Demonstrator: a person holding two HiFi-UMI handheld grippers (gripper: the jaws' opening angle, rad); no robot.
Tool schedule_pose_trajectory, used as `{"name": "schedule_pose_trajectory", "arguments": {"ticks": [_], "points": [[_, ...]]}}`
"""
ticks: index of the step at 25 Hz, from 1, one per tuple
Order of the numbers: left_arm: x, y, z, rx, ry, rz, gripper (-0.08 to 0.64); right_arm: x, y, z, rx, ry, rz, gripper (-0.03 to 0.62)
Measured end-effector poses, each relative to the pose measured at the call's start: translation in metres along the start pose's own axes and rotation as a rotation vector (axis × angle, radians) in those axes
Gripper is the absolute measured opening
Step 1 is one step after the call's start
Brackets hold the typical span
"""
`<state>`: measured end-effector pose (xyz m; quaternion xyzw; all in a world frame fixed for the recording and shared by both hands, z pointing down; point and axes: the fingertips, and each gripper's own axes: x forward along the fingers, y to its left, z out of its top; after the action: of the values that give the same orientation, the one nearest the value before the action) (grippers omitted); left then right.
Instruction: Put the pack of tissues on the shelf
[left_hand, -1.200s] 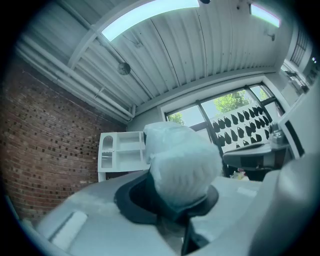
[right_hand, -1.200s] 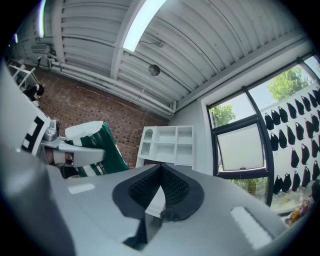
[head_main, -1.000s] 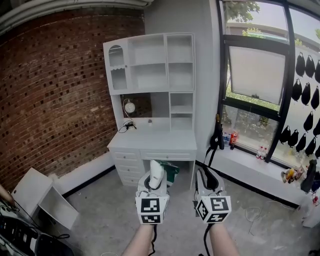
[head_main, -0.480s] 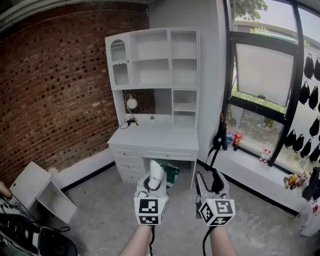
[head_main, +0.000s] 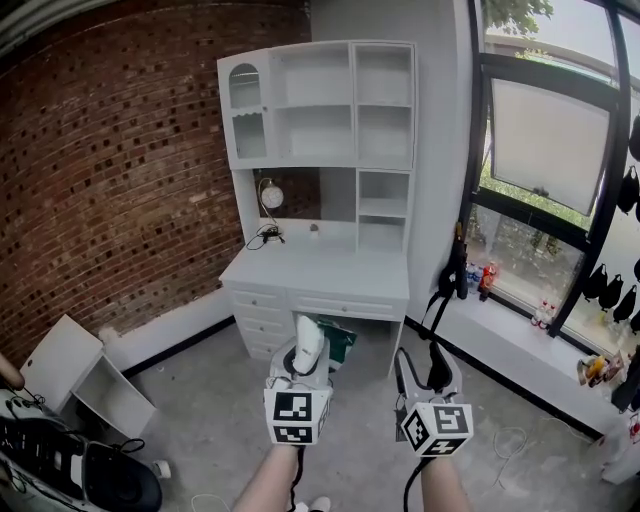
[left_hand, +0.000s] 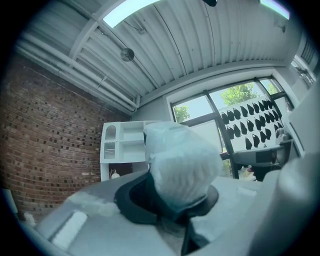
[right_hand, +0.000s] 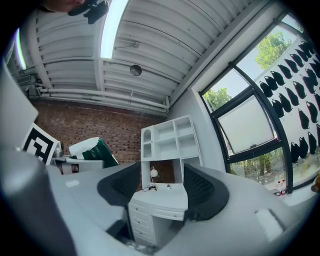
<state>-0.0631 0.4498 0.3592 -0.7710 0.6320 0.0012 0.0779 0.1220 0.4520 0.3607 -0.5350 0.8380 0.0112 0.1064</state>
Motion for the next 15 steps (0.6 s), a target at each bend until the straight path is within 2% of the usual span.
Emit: {"name": "schedule_pose_trajectory", "arguments": {"ticks": [8, 15], "points": [[0.059, 0.066, 0.002, 0.001, -0.03, -0.01, 0.103, 0.083, 0.01, -0.01, 0.008, -0.007, -0.022, 0.264], [0.109, 0.094, -0.003, -0.009, -0.054, -0.054, 0.103, 0.138, 0.012, -0.013, 0.005, -0.015, -0.047, 0.264]]}}
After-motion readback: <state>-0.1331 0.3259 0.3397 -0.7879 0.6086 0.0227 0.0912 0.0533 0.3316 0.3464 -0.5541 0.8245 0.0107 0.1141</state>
